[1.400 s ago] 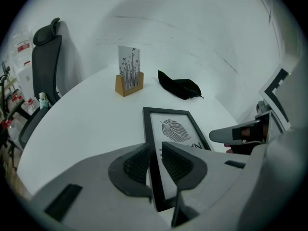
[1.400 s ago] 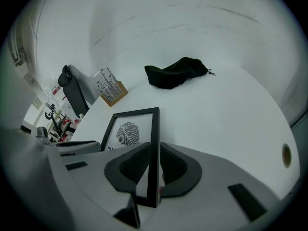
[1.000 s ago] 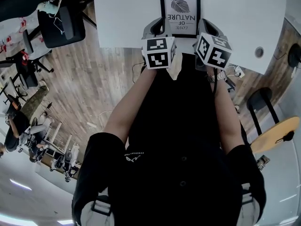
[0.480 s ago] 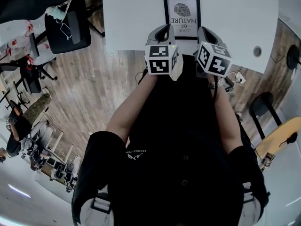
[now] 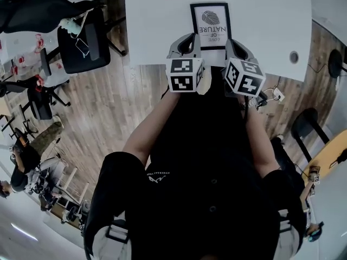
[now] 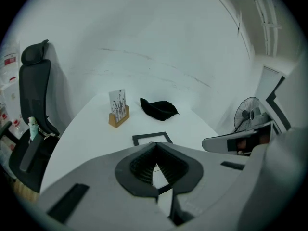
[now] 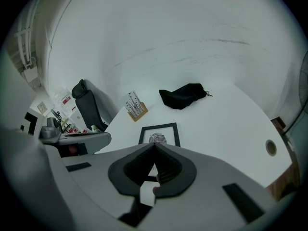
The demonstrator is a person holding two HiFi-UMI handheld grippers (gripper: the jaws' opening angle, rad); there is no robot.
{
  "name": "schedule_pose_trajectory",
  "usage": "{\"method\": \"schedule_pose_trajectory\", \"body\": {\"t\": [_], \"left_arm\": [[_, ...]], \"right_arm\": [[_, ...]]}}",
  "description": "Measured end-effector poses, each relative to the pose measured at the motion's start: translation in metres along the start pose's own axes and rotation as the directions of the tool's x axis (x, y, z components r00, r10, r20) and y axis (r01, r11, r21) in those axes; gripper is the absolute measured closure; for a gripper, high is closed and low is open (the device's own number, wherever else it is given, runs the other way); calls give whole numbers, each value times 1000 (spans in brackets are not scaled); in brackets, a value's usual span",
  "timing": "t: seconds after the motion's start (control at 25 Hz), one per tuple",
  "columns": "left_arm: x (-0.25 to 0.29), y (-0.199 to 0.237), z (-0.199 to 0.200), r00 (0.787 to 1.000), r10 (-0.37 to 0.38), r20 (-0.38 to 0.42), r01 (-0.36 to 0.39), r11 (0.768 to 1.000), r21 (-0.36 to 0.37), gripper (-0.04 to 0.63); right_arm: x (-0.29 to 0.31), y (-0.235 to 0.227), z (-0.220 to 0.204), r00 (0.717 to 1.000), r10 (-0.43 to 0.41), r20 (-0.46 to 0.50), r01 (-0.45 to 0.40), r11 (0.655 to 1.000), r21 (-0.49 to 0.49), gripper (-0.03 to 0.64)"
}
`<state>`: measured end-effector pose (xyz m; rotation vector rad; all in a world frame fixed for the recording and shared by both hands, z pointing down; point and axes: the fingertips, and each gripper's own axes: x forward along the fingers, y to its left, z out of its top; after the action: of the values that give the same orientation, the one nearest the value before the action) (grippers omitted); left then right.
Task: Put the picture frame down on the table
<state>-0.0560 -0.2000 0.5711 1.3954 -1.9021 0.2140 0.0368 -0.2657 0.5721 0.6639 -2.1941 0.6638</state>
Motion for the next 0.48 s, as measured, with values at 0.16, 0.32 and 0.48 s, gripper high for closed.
{"method": "schedule_pose_trajectory", "body": {"t": [0.16, 0.32, 0.48], "left_arm": [[-13, -5, 11, 999, -29, 25, 28, 999, 35, 588], [-27, -12, 18, 997, -63, 43, 59, 995, 82, 588], [-38, -16, 29, 993, -95, 70, 86, 989, 122, 588]], "right_arm": [[-13, 12, 4, 1000, -5, 30, 5, 1000, -4, 618], [-30, 19, 9, 997, -27, 72, 28, 1000, -4, 617], [-44, 22, 14, 991, -58, 118, 56, 998, 17, 617]]}}
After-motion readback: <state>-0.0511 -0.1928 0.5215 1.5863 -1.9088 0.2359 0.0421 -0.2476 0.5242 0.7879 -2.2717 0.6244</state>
